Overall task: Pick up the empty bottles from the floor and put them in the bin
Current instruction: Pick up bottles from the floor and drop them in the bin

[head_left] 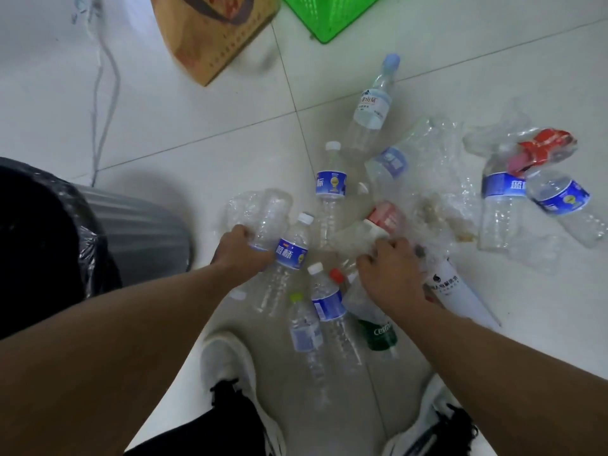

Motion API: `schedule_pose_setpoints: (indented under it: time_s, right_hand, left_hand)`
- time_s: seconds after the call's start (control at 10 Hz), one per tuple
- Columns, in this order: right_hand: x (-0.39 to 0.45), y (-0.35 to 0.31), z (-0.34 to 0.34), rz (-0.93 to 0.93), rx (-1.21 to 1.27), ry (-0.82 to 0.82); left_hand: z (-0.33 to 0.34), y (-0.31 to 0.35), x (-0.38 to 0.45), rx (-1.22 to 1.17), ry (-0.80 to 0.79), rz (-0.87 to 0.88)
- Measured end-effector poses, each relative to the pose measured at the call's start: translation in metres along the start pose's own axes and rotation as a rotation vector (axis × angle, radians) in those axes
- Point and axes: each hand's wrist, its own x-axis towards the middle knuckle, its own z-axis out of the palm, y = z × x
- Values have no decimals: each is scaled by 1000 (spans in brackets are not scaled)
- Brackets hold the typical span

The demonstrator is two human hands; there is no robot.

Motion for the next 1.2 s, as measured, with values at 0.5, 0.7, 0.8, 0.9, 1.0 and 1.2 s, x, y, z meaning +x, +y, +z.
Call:
schedule_pose_setpoints:
  time_s: [0.5,0.7,0.8,0.9,1.0,1.2]
  right_hand:
    - [-132,-23,-147,-132,-39,-9]
    - [-189,-31,-226,-214,-245,-202]
    - [-211,-27,-253,-208,-302,-211]
    - [-226,-9,-270,-196,-95,-146]
    - [-245,2,-284,53,147,-63]
    - [-249,26,-263,155,111,-89]
  left_hand:
    - [-102,46,-189,-84,187,28]
    - [-150,68,-269,-130,186,15]
    - [-159,74,-302,-152,188,-2]
    - [-156,77,-331,-208,169,-9]
    - [-145,76,-353,-216,160,16]
    - [-120,69,-357,-263,156,22]
